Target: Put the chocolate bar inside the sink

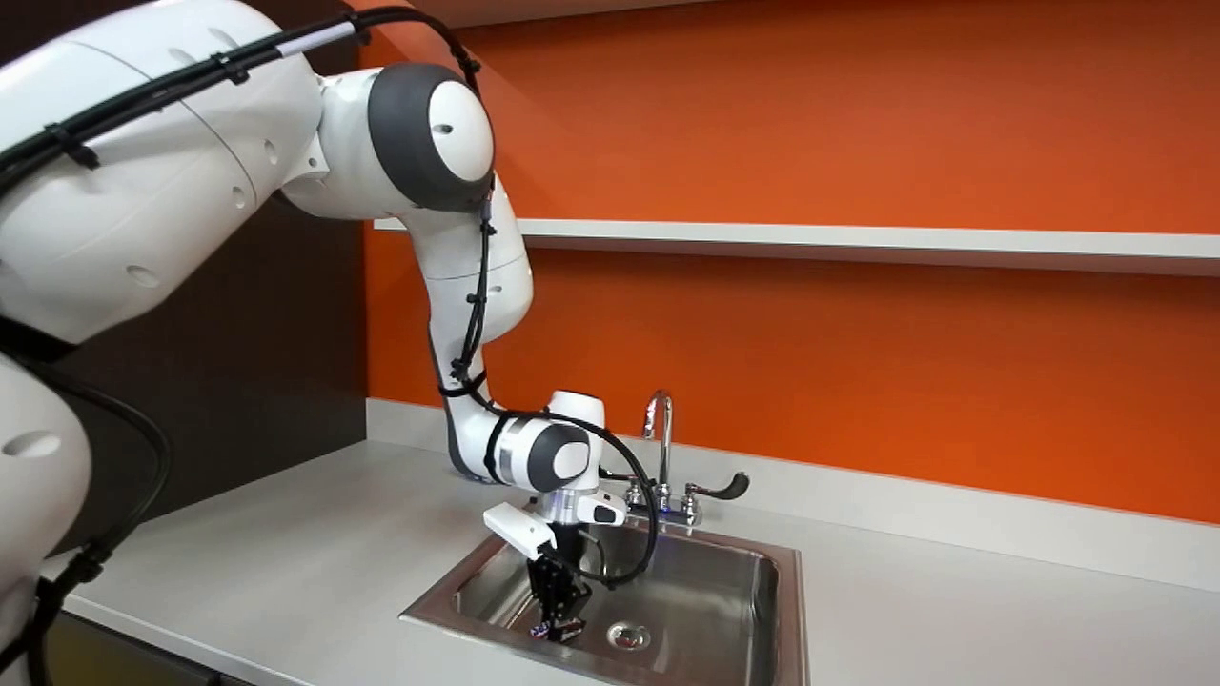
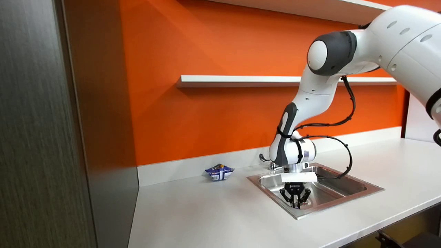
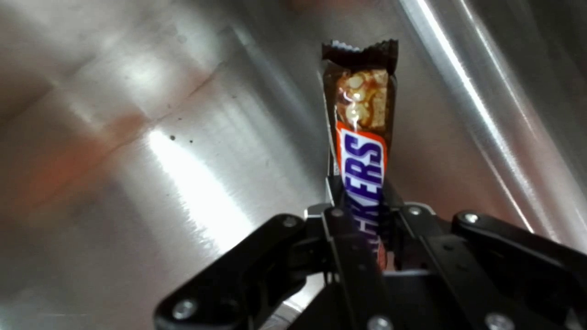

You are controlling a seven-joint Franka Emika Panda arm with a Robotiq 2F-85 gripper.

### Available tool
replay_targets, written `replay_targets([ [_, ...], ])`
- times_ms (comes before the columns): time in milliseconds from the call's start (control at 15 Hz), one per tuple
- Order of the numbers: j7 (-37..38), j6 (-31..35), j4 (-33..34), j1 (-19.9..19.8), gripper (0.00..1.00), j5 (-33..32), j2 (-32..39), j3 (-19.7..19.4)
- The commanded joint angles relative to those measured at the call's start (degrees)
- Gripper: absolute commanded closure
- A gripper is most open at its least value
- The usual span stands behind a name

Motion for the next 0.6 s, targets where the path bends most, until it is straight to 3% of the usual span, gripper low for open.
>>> replay_targets([
  [0,-1.8,1.2,-1.0,-0.6,0.95,1.4,-0.7,0.7],
  [67,-1.8,1.3,-1.2,-0.6,0.95,1.3,-0.8,0.7],
  [133,-1.8,1.3,-1.3,-0.6,0.56,1.3,-0.9,0.7],
  [200,-1.7,1.3,-1.5,-0.4,0.55,1.2,-1.2,0.6],
  [533,-1.3,2.0,-3.2,0.1,0.18,0.9,-3.9,0.0],
])
